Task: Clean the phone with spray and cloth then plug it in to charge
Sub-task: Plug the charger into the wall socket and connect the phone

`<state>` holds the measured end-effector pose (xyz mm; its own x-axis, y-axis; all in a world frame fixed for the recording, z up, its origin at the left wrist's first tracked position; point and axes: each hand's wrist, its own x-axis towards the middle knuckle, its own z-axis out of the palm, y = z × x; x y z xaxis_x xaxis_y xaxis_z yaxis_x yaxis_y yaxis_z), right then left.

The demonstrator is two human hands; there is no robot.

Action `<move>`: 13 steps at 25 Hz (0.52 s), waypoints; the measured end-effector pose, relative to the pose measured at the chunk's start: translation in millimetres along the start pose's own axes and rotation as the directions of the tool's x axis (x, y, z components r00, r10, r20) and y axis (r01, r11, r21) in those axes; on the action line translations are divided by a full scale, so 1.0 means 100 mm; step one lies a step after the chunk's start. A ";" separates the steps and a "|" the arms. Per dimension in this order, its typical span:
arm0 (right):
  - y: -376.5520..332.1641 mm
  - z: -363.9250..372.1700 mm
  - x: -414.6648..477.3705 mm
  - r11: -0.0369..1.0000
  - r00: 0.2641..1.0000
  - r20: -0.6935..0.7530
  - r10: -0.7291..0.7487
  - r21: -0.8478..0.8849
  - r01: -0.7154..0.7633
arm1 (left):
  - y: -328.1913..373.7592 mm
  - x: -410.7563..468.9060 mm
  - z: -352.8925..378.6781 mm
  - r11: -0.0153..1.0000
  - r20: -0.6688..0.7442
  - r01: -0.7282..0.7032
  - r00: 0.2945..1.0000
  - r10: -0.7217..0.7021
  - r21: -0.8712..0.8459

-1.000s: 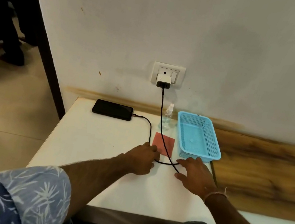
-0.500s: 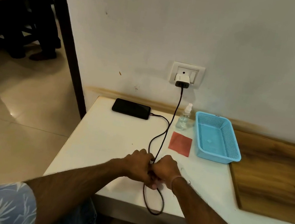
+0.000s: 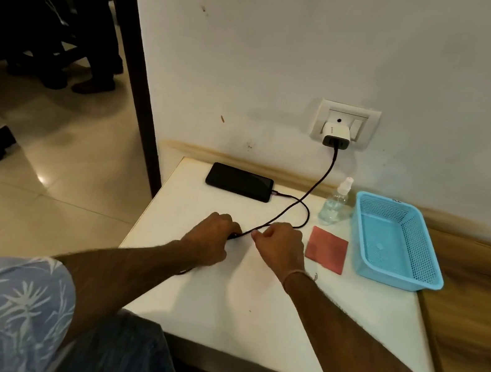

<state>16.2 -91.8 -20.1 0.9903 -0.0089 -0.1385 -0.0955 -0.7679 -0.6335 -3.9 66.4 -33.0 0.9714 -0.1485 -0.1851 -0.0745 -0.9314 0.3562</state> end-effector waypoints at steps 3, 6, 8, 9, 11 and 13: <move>-0.04 0.11 0.07 0.882 0.897 0.002 -0.442 -0.180 0.435 | -0.14 0.19 -0.05 0.998 -0.040 -0.061 0.997 0.062 0.019; -0.03 0.28 0.28 0.783 0.855 0.188 -0.483 -0.343 0.518 | -0.24 0.34 -0.06 0.988 -0.069 -0.147 0.986 0.150 0.047; -0.01 0.33 0.43 0.742 0.859 0.202 -0.471 -0.435 0.509 | -0.32 0.40 -0.05 0.985 -0.105 -0.164 0.980 0.169 0.052; 0.00 0.33 0.48 0.733 0.861 0.189 -0.473 -0.458 0.503 | -0.38 0.42 -0.06 0.985 -0.137 -0.165 0.976 0.171 0.056; 0.03 0.34 0.60 0.729 0.863 0.153 -0.482 -0.477 0.492 | -0.55 0.41 -0.09 0.980 -0.194 -0.178 0.962 0.192 0.088; 0.06 0.30 0.68 0.738 0.871 0.108 -0.479 -0.488 0.466 | -0.74 0.36 -0.15 0.964 -0.238 -0.204 0.941 0.242 0.172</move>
<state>79.7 -77.6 -56.6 0.8978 0.4288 0.1008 0.4400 -0.8835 -0.1609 40.4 134.7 -52.4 0.9494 -0.2860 0.1300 -0.3091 -0.9245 0.2231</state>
